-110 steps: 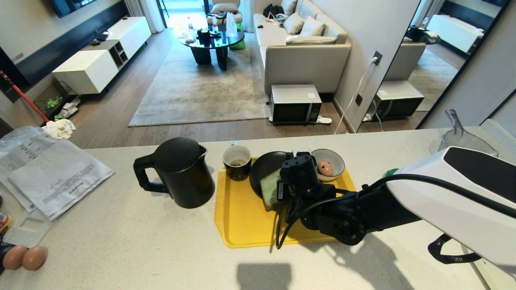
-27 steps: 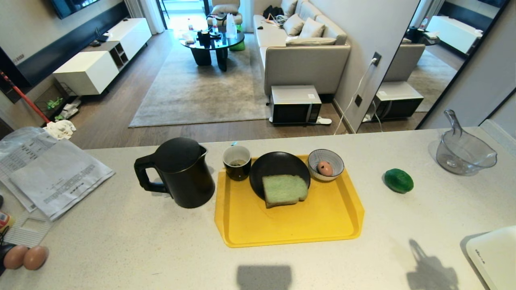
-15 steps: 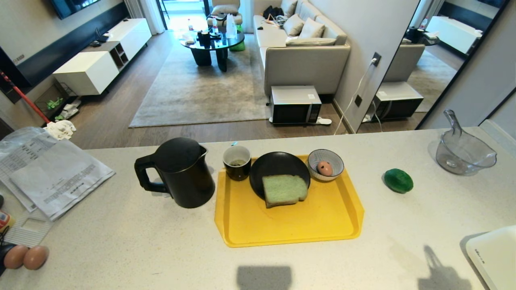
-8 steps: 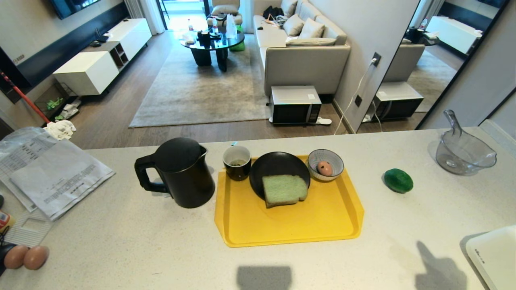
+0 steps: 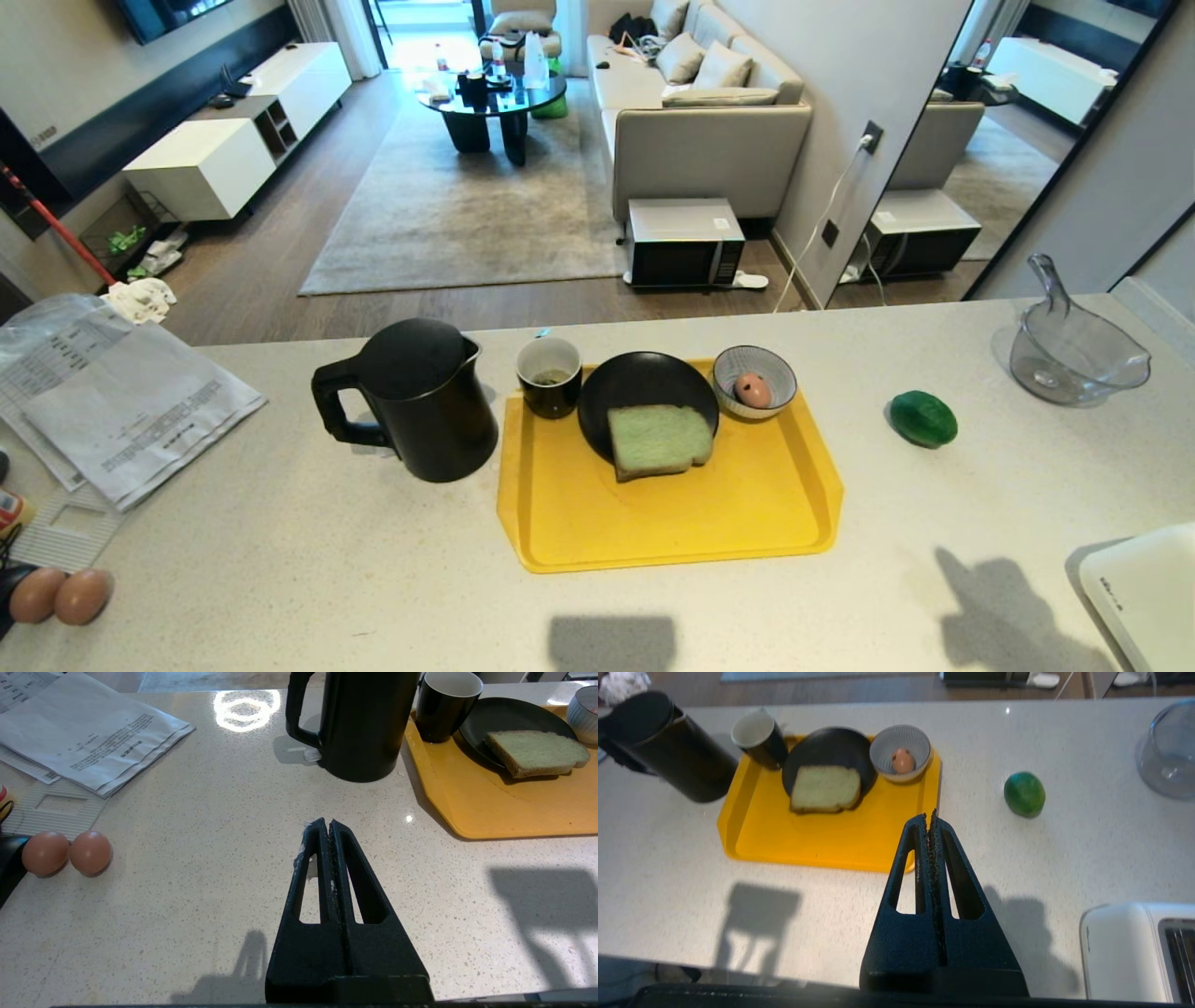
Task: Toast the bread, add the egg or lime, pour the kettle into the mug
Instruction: Put the fruit on a plate
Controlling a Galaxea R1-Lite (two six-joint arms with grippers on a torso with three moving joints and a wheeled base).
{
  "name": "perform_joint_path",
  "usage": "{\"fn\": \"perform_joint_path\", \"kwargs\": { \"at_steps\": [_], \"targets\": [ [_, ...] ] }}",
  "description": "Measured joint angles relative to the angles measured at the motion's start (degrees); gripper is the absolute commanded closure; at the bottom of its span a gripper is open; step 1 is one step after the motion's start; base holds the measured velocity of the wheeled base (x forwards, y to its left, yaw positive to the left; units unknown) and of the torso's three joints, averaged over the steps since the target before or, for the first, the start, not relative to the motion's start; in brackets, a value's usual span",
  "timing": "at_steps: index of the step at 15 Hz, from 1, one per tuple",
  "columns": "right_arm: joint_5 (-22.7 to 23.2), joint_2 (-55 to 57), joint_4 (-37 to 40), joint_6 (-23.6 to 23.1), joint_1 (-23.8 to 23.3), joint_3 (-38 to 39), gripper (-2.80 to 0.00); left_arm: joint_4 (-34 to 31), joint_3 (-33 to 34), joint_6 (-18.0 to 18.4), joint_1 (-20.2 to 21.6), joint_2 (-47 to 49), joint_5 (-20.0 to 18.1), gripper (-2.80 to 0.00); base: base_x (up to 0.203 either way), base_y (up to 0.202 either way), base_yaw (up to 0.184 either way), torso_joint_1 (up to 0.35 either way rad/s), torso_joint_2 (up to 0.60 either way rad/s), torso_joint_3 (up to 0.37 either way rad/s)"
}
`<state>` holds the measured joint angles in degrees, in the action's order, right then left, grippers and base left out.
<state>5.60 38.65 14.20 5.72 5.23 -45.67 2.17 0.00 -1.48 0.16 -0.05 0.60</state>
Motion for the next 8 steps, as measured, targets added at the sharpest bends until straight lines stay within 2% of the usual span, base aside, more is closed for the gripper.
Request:
{"fn": "perform_joint_path", "kwargs": {
  "at_steps": [4,8],
  "targets": [
    [-0.15,2.81,15.49,-1.83,-0.06,-11.30,0.00,0.00,0.00,0.01,0.00,0.00,0.01,0.00,0.000,0.000,0.000,0.000,0.00,0.000],
    [-1.50,7.78,16.93,-6.94,-0.06,-15.69,0.00,0.00,0.00,0.00,0.00,0.00,-0.02,0.00,0.000,0.000,0.000,0.000,0.00,0.000]
  ]
}}
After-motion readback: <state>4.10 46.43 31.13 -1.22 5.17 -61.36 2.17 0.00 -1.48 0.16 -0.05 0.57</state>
